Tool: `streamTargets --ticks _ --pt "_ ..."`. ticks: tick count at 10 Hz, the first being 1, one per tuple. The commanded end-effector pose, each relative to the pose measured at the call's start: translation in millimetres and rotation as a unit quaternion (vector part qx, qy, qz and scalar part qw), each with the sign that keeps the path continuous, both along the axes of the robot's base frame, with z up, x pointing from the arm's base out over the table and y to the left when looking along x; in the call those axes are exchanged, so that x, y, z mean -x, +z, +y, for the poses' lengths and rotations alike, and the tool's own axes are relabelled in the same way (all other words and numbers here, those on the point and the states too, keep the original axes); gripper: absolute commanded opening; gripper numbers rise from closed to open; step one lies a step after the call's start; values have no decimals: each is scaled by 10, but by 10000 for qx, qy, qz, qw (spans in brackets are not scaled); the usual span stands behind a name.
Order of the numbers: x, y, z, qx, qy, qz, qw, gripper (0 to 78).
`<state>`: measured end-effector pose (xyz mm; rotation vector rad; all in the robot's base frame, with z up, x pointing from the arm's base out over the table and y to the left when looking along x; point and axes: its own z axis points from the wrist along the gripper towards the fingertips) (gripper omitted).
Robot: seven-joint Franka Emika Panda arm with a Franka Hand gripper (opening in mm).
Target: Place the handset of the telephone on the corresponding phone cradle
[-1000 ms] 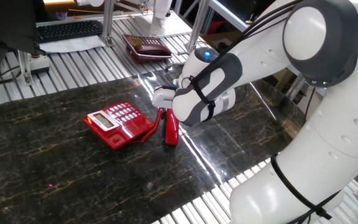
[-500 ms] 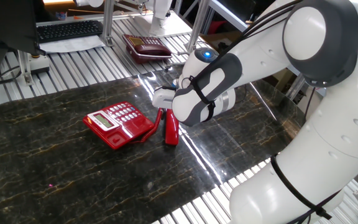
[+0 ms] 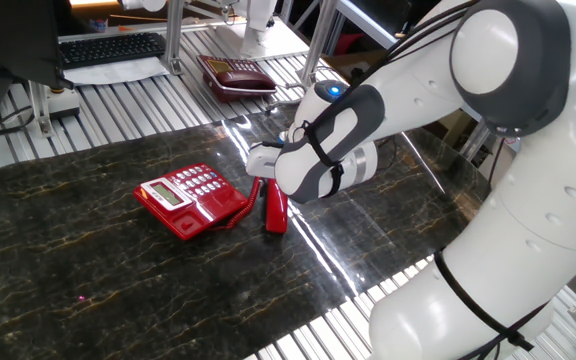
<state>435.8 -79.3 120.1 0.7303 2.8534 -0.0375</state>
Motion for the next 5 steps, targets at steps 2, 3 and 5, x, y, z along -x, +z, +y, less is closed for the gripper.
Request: streamTargets --ticks 2,3,5 --pt "-31 -372 -58 -196 -144 107 9996 774" --pt "-44 -382 -57 -188 -145 13 9997 774" --pt "-68 -374 -47 -56 -177 -150 9997 774"
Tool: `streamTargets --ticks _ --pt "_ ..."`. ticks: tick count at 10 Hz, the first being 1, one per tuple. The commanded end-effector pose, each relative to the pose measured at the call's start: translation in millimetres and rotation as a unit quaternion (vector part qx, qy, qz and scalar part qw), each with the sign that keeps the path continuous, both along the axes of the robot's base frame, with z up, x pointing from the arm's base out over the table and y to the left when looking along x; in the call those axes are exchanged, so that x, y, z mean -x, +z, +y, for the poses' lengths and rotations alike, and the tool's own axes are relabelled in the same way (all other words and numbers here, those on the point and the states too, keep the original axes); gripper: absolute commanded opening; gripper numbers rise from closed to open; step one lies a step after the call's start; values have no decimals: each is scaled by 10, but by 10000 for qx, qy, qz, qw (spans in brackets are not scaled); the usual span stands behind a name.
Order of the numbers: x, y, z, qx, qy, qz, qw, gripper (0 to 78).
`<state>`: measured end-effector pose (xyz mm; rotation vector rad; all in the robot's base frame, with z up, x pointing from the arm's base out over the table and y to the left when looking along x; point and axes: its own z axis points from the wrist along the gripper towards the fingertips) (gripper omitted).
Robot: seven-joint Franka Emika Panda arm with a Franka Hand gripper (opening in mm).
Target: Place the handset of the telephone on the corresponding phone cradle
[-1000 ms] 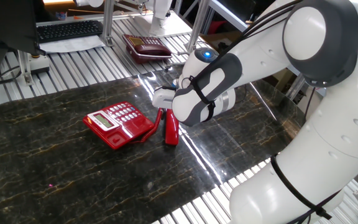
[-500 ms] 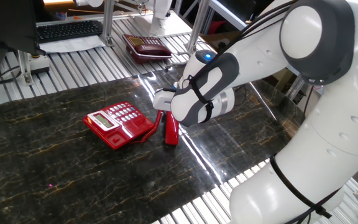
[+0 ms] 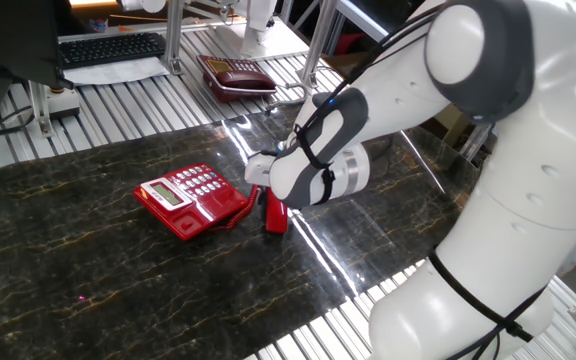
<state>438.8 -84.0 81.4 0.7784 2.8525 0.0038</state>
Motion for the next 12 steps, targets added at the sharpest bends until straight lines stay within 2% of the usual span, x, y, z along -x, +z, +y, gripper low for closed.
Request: streamTargets --ticks 1,8,9,12 --pt "-44 16 4 131 -42 -176 9998 774" --pt "-51 31 16 61 -132 -239 9996 774" --pt "-38 25 13 6 -192 -232 9995 774" --pt "-1 29 24 13 -248 -248 9994 774"
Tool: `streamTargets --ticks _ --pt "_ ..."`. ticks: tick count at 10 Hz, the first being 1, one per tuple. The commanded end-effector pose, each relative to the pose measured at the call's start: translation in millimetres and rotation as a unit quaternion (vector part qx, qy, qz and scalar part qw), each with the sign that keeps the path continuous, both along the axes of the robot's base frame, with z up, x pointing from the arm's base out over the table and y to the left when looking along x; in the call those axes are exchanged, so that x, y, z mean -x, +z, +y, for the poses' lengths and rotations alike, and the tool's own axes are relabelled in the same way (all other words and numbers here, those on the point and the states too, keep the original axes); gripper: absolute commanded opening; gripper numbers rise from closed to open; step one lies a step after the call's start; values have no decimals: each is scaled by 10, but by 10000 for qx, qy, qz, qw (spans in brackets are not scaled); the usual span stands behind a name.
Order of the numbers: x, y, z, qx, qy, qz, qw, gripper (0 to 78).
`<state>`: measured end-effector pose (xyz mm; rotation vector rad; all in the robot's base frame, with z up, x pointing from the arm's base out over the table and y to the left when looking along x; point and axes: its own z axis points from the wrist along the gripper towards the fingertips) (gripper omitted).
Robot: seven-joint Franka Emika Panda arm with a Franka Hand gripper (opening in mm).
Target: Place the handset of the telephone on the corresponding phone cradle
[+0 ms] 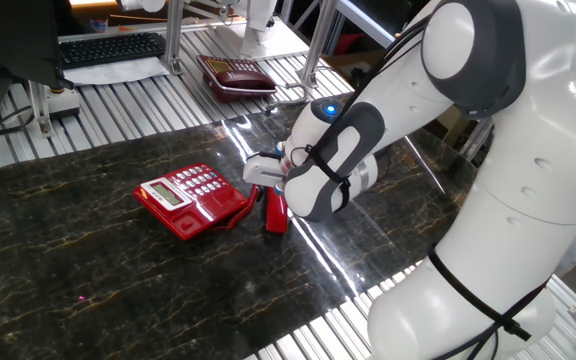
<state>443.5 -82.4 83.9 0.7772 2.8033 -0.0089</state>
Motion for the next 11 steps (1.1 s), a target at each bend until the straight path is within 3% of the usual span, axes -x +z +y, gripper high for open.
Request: streamTargets --ticks 1,5,11 --pt "72 13 28 -89 -166 -11 9998 774" --pt "223 69 132 -84 -209 11 9997 774" --pt "273 113 211 -79 -101 38 9999 774"
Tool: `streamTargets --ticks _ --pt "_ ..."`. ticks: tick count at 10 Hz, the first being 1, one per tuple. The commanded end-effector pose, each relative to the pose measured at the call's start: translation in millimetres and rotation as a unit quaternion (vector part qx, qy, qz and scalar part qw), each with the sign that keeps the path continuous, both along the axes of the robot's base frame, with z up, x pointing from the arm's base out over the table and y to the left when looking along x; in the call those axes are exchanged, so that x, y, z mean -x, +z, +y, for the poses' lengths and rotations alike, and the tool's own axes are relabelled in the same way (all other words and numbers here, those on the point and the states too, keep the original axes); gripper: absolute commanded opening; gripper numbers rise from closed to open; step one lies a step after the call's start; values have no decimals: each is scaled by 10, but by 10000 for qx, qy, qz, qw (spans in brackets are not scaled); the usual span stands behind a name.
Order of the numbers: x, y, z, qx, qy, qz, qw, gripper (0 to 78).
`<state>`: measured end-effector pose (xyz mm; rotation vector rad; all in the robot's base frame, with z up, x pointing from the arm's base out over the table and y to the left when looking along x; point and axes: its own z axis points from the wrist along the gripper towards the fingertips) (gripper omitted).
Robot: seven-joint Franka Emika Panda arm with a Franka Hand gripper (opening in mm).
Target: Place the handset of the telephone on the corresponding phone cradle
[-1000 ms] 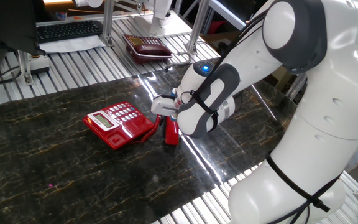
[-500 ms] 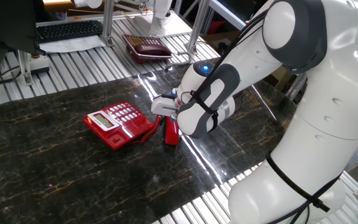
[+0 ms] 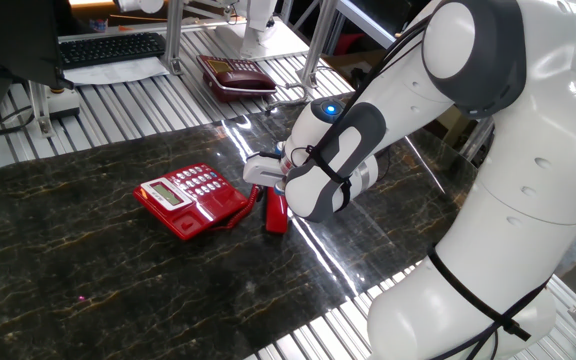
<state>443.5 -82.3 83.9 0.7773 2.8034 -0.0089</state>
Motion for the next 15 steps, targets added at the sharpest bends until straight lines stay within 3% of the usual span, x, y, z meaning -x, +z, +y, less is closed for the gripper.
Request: streamTargets --ticks 1,15 --pt "274 115 214 -75 -83 39 9999 774" --pt "250 71 213 -59 -36 50 10000 774"
